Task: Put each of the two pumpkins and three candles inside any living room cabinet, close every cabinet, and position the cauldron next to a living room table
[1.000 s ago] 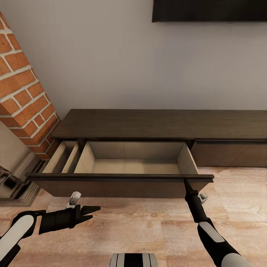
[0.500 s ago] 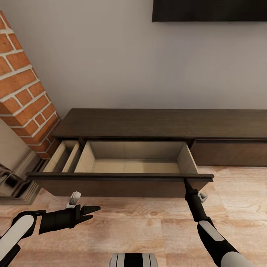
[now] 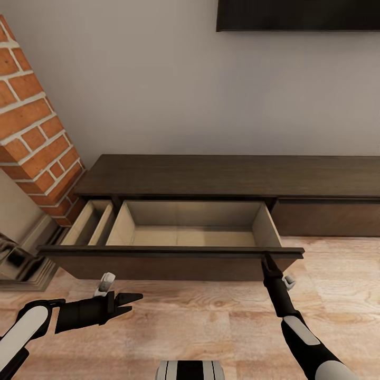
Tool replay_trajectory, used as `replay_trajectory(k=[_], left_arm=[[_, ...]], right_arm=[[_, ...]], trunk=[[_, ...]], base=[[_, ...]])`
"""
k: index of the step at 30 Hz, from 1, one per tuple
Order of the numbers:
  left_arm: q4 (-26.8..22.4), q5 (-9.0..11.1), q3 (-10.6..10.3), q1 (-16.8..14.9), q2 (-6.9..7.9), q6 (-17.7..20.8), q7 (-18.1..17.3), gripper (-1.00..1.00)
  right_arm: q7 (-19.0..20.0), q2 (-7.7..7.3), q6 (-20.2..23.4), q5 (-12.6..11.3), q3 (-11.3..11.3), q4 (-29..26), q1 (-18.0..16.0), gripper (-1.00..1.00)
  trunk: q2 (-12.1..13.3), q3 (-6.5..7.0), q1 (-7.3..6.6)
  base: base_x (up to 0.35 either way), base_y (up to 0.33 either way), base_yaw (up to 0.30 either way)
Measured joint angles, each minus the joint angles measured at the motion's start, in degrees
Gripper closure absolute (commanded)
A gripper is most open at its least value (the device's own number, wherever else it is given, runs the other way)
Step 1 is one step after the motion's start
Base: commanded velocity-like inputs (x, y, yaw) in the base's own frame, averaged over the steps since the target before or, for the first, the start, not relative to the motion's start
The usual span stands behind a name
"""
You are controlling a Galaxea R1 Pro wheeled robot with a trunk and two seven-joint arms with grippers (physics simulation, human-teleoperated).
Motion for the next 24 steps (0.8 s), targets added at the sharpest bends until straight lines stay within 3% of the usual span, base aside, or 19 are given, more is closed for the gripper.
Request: replay_trajectory(k=[9,24], left_arm=[[0.0,0.0,-0.07,0.0,0.0,0.0,0.0,-1.0],[0.0,0.09,-0.09,0.0,0.0,0.0,0.0,-1.0]], right_arm=[[-0.66,0.0,0.3,-0.1,0.06,0.0,0.0,-1.0],[-3.71,-0.17,0.93,-0.28,0.12,0.0,0.0,-1.0]], trunk=[[0.0,0.0,0.01],[0.0,0.0,0.02]], base=[[-0.032,0.0,0.0],[-0.154,0.0,0.0]])
